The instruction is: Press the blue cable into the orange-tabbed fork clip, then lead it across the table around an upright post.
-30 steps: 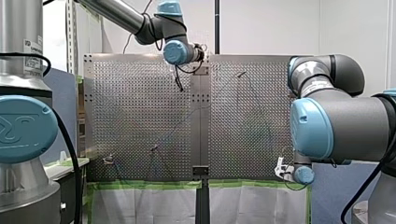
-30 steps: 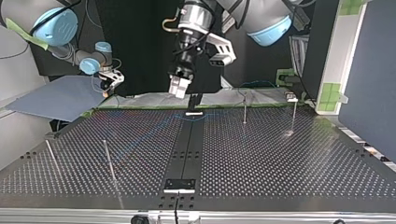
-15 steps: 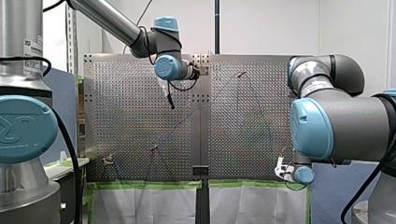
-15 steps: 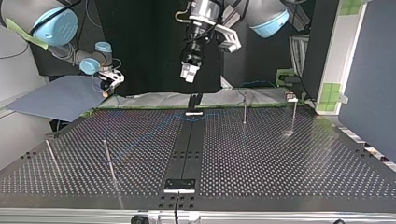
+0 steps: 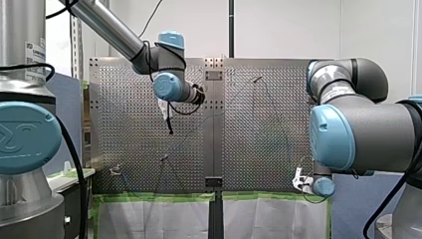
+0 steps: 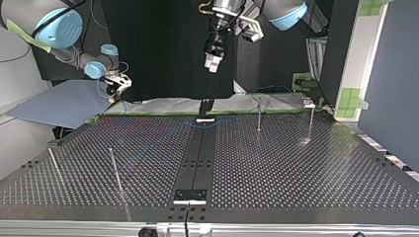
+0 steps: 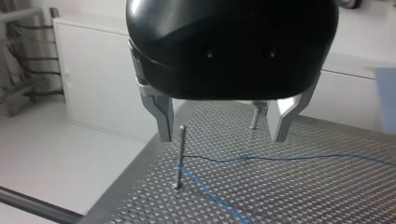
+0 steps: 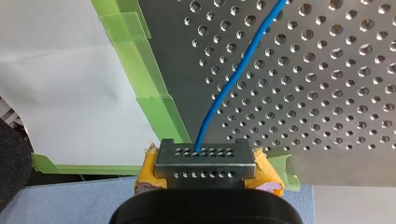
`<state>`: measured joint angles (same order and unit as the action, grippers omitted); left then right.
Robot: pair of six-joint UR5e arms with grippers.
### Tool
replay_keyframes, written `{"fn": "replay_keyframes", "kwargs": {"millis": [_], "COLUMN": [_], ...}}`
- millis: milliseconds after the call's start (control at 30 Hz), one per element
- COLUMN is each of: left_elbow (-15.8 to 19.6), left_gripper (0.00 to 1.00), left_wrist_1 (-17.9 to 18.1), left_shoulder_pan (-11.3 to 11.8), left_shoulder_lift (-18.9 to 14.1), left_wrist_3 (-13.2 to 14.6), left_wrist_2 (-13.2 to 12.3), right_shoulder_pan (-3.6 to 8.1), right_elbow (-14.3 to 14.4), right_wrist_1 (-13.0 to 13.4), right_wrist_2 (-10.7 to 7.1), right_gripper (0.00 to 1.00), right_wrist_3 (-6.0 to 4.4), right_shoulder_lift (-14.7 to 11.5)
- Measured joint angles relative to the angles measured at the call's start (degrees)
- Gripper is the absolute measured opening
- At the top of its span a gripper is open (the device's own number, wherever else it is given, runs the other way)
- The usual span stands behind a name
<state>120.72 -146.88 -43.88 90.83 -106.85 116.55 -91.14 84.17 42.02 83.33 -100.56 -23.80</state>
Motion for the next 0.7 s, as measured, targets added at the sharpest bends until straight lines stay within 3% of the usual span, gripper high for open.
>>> {"fn": "replay_keyframes", "kwargs": {"millis": [700], "left_elbow": [11.9], "left_gripper": [1.00], "left_wrist_1": [1.4], "left_shoulder_pan": [0.3], "left_shoulder_lift": [0.0], "left_wrist_3": [0.2], "left_wrist_2": [-0.5], "right_shoulder_pan": [-0.06], "right_elbow": [0.0], "right_wrist_1": [0.0], "right_wrist_2": [0.00], "right_gripper": [0.00], "right_wrist_3": [0.06], "right_shoulder_lift": [0.0]}}
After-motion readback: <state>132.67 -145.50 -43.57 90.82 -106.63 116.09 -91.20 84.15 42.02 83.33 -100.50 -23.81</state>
